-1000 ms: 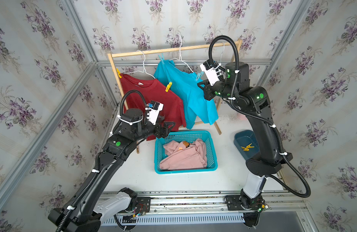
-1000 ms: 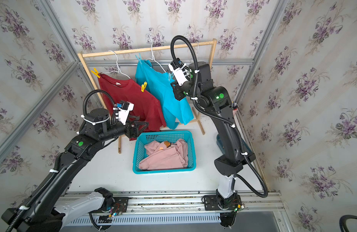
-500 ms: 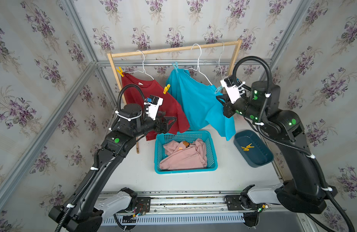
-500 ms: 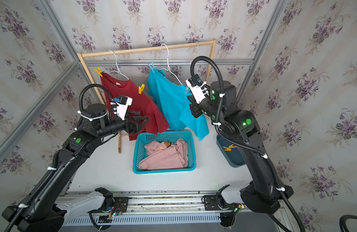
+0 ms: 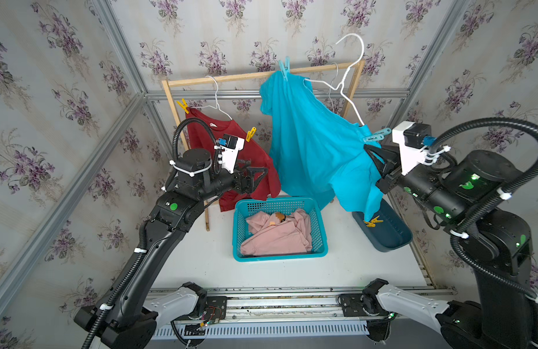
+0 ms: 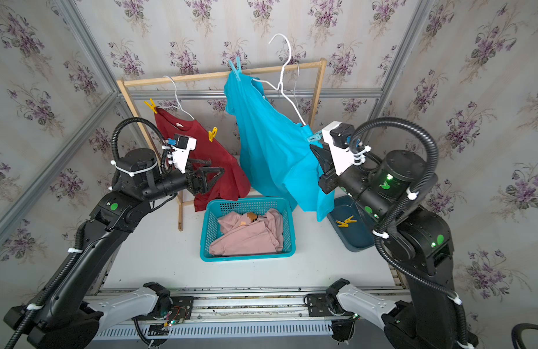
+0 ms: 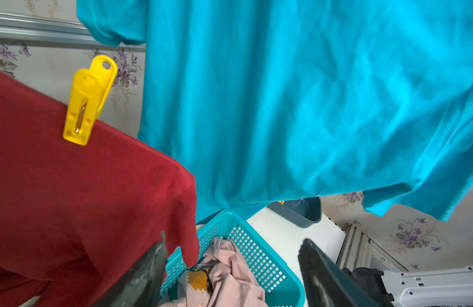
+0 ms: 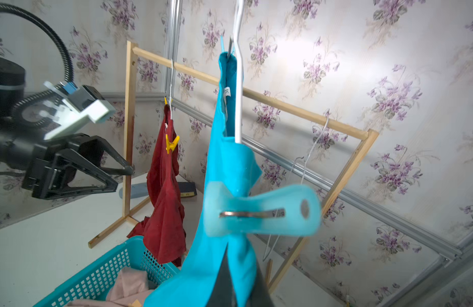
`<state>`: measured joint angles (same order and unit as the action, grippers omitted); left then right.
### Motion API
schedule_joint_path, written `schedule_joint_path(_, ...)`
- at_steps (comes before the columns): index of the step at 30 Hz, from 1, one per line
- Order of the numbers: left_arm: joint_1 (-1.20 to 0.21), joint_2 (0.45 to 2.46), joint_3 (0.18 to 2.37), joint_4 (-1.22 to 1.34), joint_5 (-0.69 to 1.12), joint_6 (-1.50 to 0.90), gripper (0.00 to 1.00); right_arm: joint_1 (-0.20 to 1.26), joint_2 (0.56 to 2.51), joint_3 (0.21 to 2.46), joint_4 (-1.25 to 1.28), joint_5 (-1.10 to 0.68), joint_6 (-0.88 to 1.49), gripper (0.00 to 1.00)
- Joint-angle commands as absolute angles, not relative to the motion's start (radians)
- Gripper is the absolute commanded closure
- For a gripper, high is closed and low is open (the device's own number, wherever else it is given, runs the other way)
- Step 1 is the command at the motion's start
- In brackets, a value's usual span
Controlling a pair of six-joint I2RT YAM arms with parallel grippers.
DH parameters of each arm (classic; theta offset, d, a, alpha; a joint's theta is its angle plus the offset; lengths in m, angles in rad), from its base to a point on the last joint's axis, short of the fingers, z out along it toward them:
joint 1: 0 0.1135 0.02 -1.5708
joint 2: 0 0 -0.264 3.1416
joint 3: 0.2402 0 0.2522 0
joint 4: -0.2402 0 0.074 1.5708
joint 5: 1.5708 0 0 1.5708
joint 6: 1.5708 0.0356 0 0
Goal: Remove the clothespins securing t-shirts to the hanger
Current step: Pick up the hanger from the clothes rail.
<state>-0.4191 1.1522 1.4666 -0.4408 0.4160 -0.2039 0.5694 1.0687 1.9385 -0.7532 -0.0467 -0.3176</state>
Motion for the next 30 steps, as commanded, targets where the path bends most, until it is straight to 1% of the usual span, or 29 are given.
schedule_joint_path(1,-0.418,1.149,1.500,-0.417,0.445,-0.208,0.20,0.570,1.066,1.988,-0.755,-0.094,-0.329,1.00)
schedule_joint_path(9,-0.419,1.179,1.576,-0.416,0.439,-0.208,0.19,0.570,0.958,1.943,-0.749,0.007,-0.311,1.00)
schedule_joint_path(16,-0.419,1.193,1.582,-0.414,0.422,-0.189,0.19,0.570,0.940,1.973,-0.874,0.006,-0.322,1.00)
schedule_joint_path(21,-0.418,1.226,1.553,-0.410,0.431,-0.229,0.19,0.574,0.882,1.902,-0.922,0.093,-0.349,1.00)
schedule_joint_path(25,-0.419,1.251,1.562,-0.400,0.452,-0.251,0.19,0.574,0.824,1.896,-0.923,0.062,-0.325,1.00)
schedule_joint_path(30,-0.419,1.255,1.580,-0.397,0.449,-0.258,0.19,0.574,0.804,1.925,-0.951,-0.064,-0.325,1.00)
